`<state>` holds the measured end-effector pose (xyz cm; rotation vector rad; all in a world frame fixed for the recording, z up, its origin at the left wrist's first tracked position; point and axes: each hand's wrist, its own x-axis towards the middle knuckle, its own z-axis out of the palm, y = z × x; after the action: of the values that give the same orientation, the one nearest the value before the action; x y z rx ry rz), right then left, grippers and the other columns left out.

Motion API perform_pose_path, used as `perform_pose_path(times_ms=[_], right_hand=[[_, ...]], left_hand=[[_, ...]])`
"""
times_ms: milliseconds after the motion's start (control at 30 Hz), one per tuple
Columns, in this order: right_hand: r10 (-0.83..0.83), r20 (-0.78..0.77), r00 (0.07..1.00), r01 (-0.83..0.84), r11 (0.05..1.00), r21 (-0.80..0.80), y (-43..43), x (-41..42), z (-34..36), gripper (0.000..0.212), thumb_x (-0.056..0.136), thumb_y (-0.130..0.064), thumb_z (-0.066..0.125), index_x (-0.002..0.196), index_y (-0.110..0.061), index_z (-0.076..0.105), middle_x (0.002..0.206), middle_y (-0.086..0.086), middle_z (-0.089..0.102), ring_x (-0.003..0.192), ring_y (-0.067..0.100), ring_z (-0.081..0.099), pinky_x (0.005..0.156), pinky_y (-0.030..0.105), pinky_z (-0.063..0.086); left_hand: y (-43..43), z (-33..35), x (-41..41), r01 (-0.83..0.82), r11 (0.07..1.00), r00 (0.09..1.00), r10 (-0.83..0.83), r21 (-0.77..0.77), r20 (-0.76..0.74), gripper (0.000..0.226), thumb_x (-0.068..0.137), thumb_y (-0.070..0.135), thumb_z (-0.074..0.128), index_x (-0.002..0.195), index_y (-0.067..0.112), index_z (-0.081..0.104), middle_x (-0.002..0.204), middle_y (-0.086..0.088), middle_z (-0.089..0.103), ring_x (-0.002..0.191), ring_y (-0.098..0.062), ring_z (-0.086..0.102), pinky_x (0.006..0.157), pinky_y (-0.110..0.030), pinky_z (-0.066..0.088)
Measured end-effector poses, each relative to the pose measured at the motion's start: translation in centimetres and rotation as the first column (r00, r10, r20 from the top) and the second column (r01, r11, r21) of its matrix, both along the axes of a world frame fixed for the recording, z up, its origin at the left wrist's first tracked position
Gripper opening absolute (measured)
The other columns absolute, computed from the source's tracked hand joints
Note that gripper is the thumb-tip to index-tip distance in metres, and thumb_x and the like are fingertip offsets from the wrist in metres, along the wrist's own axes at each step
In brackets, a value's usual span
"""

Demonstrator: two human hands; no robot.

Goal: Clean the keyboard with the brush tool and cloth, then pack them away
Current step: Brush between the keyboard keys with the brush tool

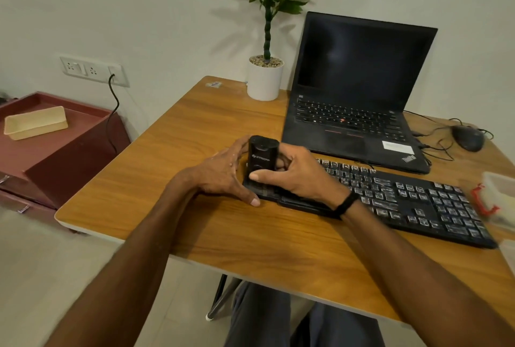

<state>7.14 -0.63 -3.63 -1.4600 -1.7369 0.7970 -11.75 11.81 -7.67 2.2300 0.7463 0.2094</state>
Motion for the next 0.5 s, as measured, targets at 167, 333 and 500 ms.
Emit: perform_pose_path(times_ms=[167,333,500], right_hand=[[-0.019,0.196,0.98,0.016,1.0,0.019,-0.1,1.4,2.1,0.051,0.077,-0.036,0.082,0.123,-0.026,0.064,0.106,-0.014,0.071,0.097,-0.003,0.066,0.082,0.019,0.053],[0.004,0.186,0.982,-0.015,0.998,0.055,-0.2,-0.1,1.2,0.048,0.078,-0.042,0.079,0.121,-0.03,0.063,0.104,-0.016,0.069,0.097,-0.001,0.065,0.084,0.021,0.055],[-0.081,-0.158,0.984,0.106,0.983,0.153,0.4,-2.2,-0.3,0.05,0.08,-0.036,0.08,0.123,-0.02,0.062,0.108,-0.002,0.072,0.099,0.009,0.069,0.086,0.038,0.059]], left_hand=[[0.4,-0.3,-0.5,0.006,0.997,0.999,-0.003,-0.081,0.036,0.152,0.046,0.06,0.099,0.159,0.045,0.0,0.165,0.009,0.028,0.15,-0.014,0.03,0.124,-0.049,0.028],[0.1,0.0,0.0,0.012,1.0,1.0,-0.011,0.013,-0.007,0.149,0.044,0.075,0.091,0.16,0.038,0.006,0.162,0.01,0.032,0.149,-0.014,0.029,0.125,-0.049,0.024],[0.1,-0.2,-0.4,0.015,1.0,0.998,-0.014,-0.022,0.064,0.127,0.048,0.062,0.097,0.151,0.036,0.027,0.144,0.015,0.049,0.135,-0.013,0.048,0.114,-0.052,0.042]])
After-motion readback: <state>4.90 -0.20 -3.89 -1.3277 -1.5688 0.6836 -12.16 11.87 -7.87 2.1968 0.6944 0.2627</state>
